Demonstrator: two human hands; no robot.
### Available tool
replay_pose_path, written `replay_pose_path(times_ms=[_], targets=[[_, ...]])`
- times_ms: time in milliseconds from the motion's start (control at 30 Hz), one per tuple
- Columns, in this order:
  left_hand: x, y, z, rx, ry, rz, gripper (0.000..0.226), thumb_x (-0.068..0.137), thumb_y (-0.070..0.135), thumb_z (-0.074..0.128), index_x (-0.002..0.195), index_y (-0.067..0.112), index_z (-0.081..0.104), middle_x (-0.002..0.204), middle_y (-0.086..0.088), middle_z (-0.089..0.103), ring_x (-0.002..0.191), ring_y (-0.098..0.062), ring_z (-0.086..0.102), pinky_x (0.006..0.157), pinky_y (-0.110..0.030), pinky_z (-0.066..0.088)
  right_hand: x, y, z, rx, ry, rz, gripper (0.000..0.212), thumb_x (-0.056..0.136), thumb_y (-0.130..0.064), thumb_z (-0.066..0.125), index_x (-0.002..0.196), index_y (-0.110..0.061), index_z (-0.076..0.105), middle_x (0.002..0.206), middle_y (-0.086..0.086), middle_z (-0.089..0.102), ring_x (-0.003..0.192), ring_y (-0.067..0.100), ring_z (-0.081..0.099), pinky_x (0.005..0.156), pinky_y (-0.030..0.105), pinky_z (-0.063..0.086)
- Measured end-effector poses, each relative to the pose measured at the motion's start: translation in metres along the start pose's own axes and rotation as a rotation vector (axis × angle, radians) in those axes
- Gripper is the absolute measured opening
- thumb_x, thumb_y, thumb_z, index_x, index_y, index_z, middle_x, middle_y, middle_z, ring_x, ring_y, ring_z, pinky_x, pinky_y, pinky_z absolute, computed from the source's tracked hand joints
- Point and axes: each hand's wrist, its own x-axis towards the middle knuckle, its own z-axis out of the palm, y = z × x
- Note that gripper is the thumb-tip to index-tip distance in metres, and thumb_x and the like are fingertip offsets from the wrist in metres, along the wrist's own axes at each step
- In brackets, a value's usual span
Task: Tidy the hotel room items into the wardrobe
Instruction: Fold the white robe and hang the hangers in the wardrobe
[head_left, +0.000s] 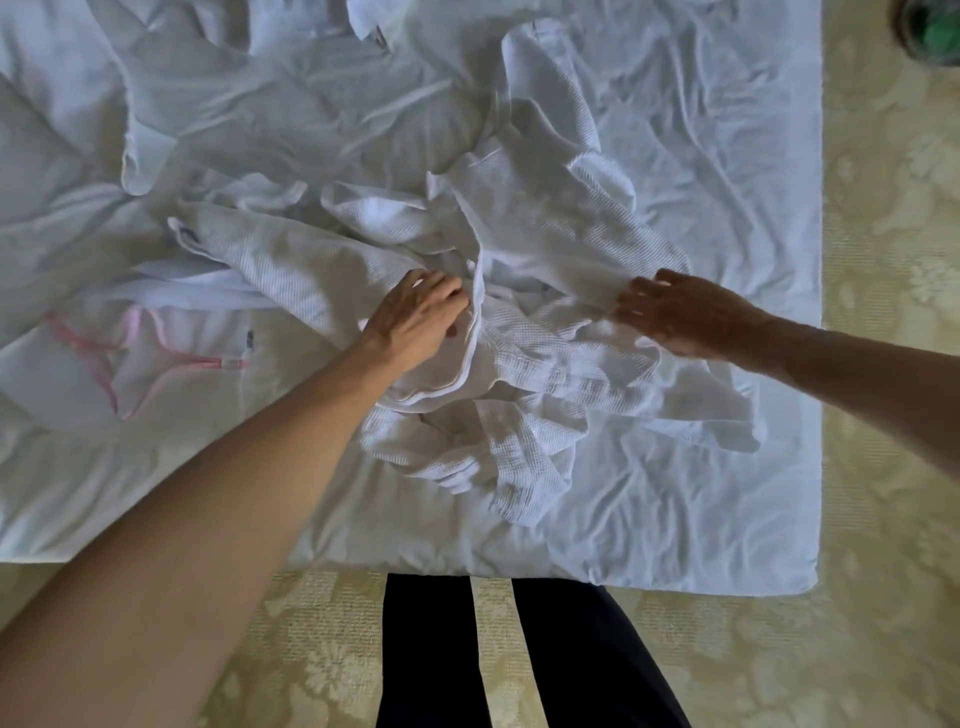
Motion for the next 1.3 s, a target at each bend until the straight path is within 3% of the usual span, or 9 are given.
replay_pose_path(times_ms=[133, 300, 400, 533, 667, 900, 1100, 1233, 1300], targets=[[0.003, -0.004, -0.004, -0.027, 0.034, -0.025, 0.015, 0.080, 0.007, 0.074, 0.094, 0.009, 0.070, 0.095, -0.006, 0.067, 0.091, -0.028, 0.065, 0.092, -0.042, 0.048, -0.007, 0.024, -0.003, 0.090, 0.105, 0.138, 0.027, 0.069, 0.003, 0.080, 0.090, -0.014, 0.075, 0.088, 0.003, 0.070, 0.080, 0.031, 0.062, 0.066, 0.036, 0.045], [-0.007, -0.023, -0.027, -0.186, 0.082, -0.270, 0.017, 0.097, 0.026, 0.061, 0.097, 0.010, 0.068, 0.098, -0.011, 0.070, 0.085, -0.038, 0.068, 0.072, -0.042, 0.050, -0.033, 0.070, 0.002, 0.204, 0.192, 0.691, 0.023, 0.086, -0.019, 0.057, 0.103, -0.014, 0.073, 0.099, 0.015, 0.074, 0.090, 0.038, 0.061, 0.084, 0.042, 0.044], [-0.009, -0.040, -0.043, -0.220, 0.138, -0.390, 0.025, 0.100, 0.034, 0.055, 0.105, 0.016, 0.071, 0.106, -0.008, 0.070, 0.095, -0.038, 0.067, 0.074, -0.043, 0.050, -0.063, 0.088, 0.004, 0.278, 0.204, 0.977, 0.037, 0.084, -0.030, 0.046, 0.102, -0.009, 0.070, 0.096, 0.024, 0.071, 0.092, 0.044, 0.060, 0.087, 0.048, 0.045], [0.001, -0.037, -0.048, -0.240, -0.018, -0.361, 0.027, 0.097, 0.038, 0.059, 0.095, 0.012, 0.067, 0.101, -0.009, 0.070, 0.093, -0.035, 0.066, 0.073, -0.038, 0.048, -0.067, 0.057, 0.004, 0.194, 0.170, 0.782, 0.019, 0.078, -0.008, 0.075, 0.096, -0.001, 0.072, 0.090, 0.020, 0.072, 0.089, 0.042, 0.060, 0.079, 0.050, 0.049], [0.010, -0.024, -0.036, -0.283, -0.197, -0.313, 0.032, 0.088, 0.033, 0.071, 0.113, 0.014, 0.061, 0.112, -0.009, 0.070, 0.101, -0.033, 0.066, 0.082, -0.041, 0.053, -0.049, 0.029, 0.014, 0.250, 0.203, 0.441, 0.033, 0.074, -0.018, 0.083, 0.102, -0.006, 0.070, 0.093, 0.010, 0.069, 0.087, 0.035, 0.064, 0.080, 0.046, 0.052], [0.012, -0.018, -0.034, -0.182, -0.195, -0.325, 0.037, 0.094, 0.048, 0.061, 0.102, 0.012, 0.061, 0.097, -0.007, 0.069, 0.092, -0.030, 0.065, 0.072, -0.035, 0.044, -0.032, 0.030, 0.020, 0.442, 0.136, 0.763, 0.026, 0.091, -0.019, 0.067, 0.115, -0.014, 0.058, 0.097, 0.013, 0.073, 0.082, 0.038, 0.067, 0.064, 0.034, 0.040], [0.014, -0.006, -0.040, -0.224, 0.246, -0.226, 0.031, 0.089, 0.041, 0.063, 0.096, 0.011, 0.061, 0.091, -0.006, 0.059, 0.083, -0.029, 0.060, 0.065, -0.040, 0.050, -0.033, 0.030, 0.010, 0.487, 0.059, 0.762, 0.023, 0.094, -0.021, 0.061, 0.118, -0.020, 0.062, 0.097, 0.012, 0.073, 0.088, 0.034, 0.067, 0.065, 0.035, 0.044], [0.036, 0.021, -0.024, -0.181, 0.131, -0.303, 0.049, 0.087, 0.062, 0.057, 0.080, 0.014, 0.067, 0.081, -0.003, 0.067, 0.087, -0.026, 0.061, 0.081, -0.039, 0.048, -0.027, 0.020, 0.020, 0.541, 0.051, 0.808, 0.025, 0.093, -0.022, 0.061, 0.117, -0.021, 0.061, 0.099, 0.014, 0.071, 0.089, 0.036, 0.067, 0.071, 0.040, 0.053], [0.044, 0.036, -0.012, -0.192, 0.079, -0.375, 0.038, 0.090, 0.050, 0.062, 0.090, 0.012, 0.069, 0.088, -0.006, 0.071, 0.092, -0.027, 0.064, 0.085, -0.039, 0.048, -0.024, 0.014, 0.027, 0.576, 0.059, 0.832, 0.026, 0.092, -0.021, 0.060, 0.117, -0.022, 0.061, 0.101, 0.014, 0.071, 0.091, 0.037, 0.067, 0.072, 0.040, 0.053]])
